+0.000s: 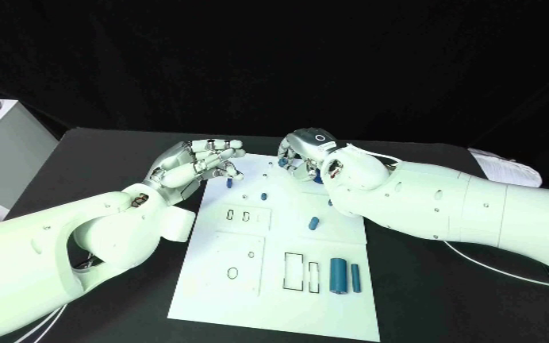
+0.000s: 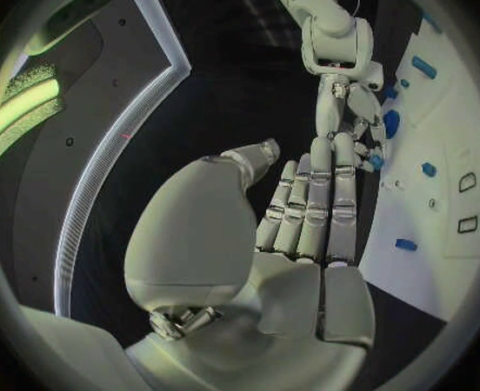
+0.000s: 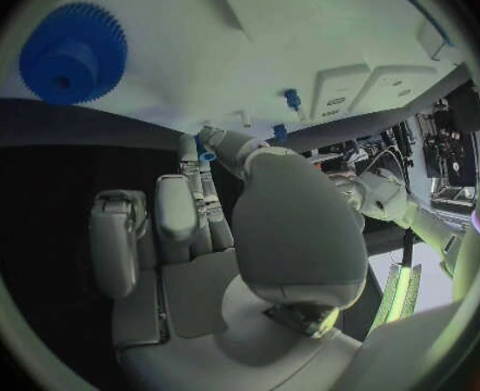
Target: Assemble the parts on the task board
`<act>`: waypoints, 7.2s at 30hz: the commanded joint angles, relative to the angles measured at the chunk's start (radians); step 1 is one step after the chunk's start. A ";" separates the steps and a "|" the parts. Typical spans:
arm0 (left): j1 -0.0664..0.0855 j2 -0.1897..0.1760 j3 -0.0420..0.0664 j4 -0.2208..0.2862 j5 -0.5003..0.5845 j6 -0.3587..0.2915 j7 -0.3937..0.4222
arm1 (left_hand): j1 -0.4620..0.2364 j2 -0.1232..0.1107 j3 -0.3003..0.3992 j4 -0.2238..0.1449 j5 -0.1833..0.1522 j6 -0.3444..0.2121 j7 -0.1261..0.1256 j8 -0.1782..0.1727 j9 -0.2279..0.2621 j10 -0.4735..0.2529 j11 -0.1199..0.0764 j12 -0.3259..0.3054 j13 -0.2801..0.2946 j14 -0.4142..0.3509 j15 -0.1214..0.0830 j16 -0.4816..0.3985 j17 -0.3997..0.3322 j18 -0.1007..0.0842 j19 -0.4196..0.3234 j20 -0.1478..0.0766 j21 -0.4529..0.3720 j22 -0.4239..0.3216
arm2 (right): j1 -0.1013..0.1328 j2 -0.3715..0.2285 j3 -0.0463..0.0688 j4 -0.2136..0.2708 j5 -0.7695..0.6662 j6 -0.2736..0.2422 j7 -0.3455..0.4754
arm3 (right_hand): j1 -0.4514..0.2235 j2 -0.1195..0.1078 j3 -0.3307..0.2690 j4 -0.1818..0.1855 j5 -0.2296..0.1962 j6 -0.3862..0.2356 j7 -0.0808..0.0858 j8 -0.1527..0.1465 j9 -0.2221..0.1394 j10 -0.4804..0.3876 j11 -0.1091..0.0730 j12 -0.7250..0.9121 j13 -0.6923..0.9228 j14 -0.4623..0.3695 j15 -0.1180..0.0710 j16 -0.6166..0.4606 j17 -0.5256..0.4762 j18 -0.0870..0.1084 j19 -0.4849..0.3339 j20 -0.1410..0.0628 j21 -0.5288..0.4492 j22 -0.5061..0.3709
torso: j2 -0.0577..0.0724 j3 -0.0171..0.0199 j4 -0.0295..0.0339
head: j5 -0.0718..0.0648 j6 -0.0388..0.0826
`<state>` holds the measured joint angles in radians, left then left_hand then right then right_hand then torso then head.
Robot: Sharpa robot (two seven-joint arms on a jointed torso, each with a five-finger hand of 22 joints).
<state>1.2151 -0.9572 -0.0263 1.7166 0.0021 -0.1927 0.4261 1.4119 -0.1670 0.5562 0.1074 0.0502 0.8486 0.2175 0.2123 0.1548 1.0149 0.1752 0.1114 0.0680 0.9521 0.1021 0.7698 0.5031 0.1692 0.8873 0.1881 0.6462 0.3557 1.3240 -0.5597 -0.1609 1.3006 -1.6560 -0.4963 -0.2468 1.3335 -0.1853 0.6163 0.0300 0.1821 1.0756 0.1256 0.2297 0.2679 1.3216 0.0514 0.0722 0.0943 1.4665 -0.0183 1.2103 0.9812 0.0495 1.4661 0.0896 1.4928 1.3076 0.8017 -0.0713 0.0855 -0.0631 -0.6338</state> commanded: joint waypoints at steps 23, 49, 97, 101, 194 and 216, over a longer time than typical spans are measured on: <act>0.010 0.007 0.001 0.005 -0.008 0.013 0.002 | 0.006 0.001 -0.002 -0.005 0.000 -0.006 0.027 -0.007 -0.001 -0.004 0.001 0.003 -0.001 -0.009 0.000 0.006 -0.001 0.005 -0.009 0.000 0.004 0.001 | 0.001 0.074 0.001 -0.076 -0.007 0.020 -0.012 | 0.007 0.014 -0.004 -0.004 -0.001 -0.001 0.000 0.024 0.056 0.001 0.002 -0.007 0.001 0.004 -0.006 0.006 -0.002 -0.018 0.027 -0.006 -0.001 0.136 | 0.007 -0.0043 0.0035 | 0.007 -0.013; 0.021 0.008 0.001 0.008 -0.008 0.014 0.001 | 0.005 0.001 -0.001 -0.009 0.000 -0.007 0.027 -0.007 -0.002 -0.006 0.001 0.005 -0.001 -0.011 0.001 0.008 -0.003 0.005 -0.016 0.000 0.013 0.008 | -0.001 0.102 0.001 -0.105 0.006 0.060 0.007 | 0.004 0.012 -0.005 -0.004 -0.001 -0.005 0.002 0.024 0.059 -0.002 0.004 -0.008 0.001 0.002 -0.005 0.002 -0.009 -0.017 0.023 -0.005 -0.005 0.130 | 0.011 -0.0036 0.0009 | 0.014 -0.024; 0.022 0.003 0.001 -0.002 -0.008 0.017 -0.002 | 0.005 0.001 -0.001 -0.011 0.000 -0.008 0.028 -0.008 -0.003 -0.008 0.001 0.005 -0.001 -0.012 0.001 0.010 -0.005 0.005 -0.021 0.000 0.020 0.012 | -0.003 0.018 0.000 -0.032 0.000 0.015 0.020 | 0.158 -0.013 -0.400 0.157 -0.066 -0.254 0.050 -0.138 0.022 -0.326 0.062 -0.004 -0.023 -0.098 0.040 -0.324 -0.417 0.067 -0.174 0.036 -0.348 -0.261 | 0.014 -0.0023 -0.0041 | 0.013 -0.025; 0.022 -0.001 0.001 -0.004 -0.008 0.017 -0.001 | 0.005 0.001 -0.001 -0.011 0.000 -0.008 0.028 -0.008 -0.003 -0.008 0.001 0.005 -0.001 -0.012 0.001 0.010 -0.005 0.005 -0.021 0.000 0.020 0.012 | -0.001 -0.091 0.005 0.069 0.025 -0.038 0.021 | 0.176 -0.013 -0.387 0.179 -0.047 -0.226 0.051 -0.128 0.023 -0.273 0.055 0.006 -0.017 -0.102 0.034 -0.338 -0.424 0.071 -0.180 0.030 -0.373 -0.281 | 0.010 0.0015 -0.0124 | 0.014 -0.021; 0.021 0.007 0.000 -0.033 -0.011 0.032 -0.005 | -0.009 0.003 0.011 -0.019 0.000 -0.008 0.024 -0.006 -0.005 0.010 -0.004 0.033 0.001 -0.016 -0.002 0.027 -0.020 0.008 -0.058 0.002 0.070 0.045 | -0.013 -0.199 0.010 0.097 0.263 0.078 0.020 | 0.151 0.032 -0.343 0.239 0.062 -0.065 0.007 -0.020 0.032 0.213 0.000 1.447 1.428 0.095 -0.001 0.344 0.551 -0.040 0.083 0.003 0.051 0.234 | 0.011 0.0211 -0.0268 | 0.006 -0.036; 0.021 0.009 0.000 -0.033 -0.011 0.032 -0.004 | -0.009 0.003 0.011 -0.019 0.000 -0.008 0.024 -0.006 -0.005 0.010 -0.004 0.033 0.001 -0.016 -0.002 0.027 -0.020 0.008 -0.058 0.002 0.070 0.045 | -0.006 -0.172 0.012 0.194 0.056 -0.043 -0.003 | 0.138 0.019 -0.288 0.231 0.078 -0.035 -0.007 -0.007 0.040 0.219 -0.013 1.452 1.434 0.095 -0.013 0.343 0.551 -0.044 0.092 -0.010 0.062 0.247 | 0.010 0.0194 -0.0264 | 0.015 -0.032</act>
<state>1.2354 -0.9511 -0.0266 1.6817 -0.0060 -0.1782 0.4152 1.4119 -0.1670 0.5645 0.0938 0.0502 0.8486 0.2175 0.2088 0.1518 1.0312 0.1733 0.1461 0.0704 0.9416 0.0986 0.7930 0.4850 0.1691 0.8360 0.1897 0.7115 0.4000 1.3171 -0.7385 -0.1497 1.4856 -1.5177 -0.5157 -0.2451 1.4785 -0.1674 0.3220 0.2590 0.2554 0.9784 0.1513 0.1938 0.2904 1.4671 0.0431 1.5210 1.3080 1.4666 -0.0217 1.5511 1.3076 0.0143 1.4664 0.0892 1.5518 1.3077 0.8126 -0.0515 0.0605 -0.0495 -0.6659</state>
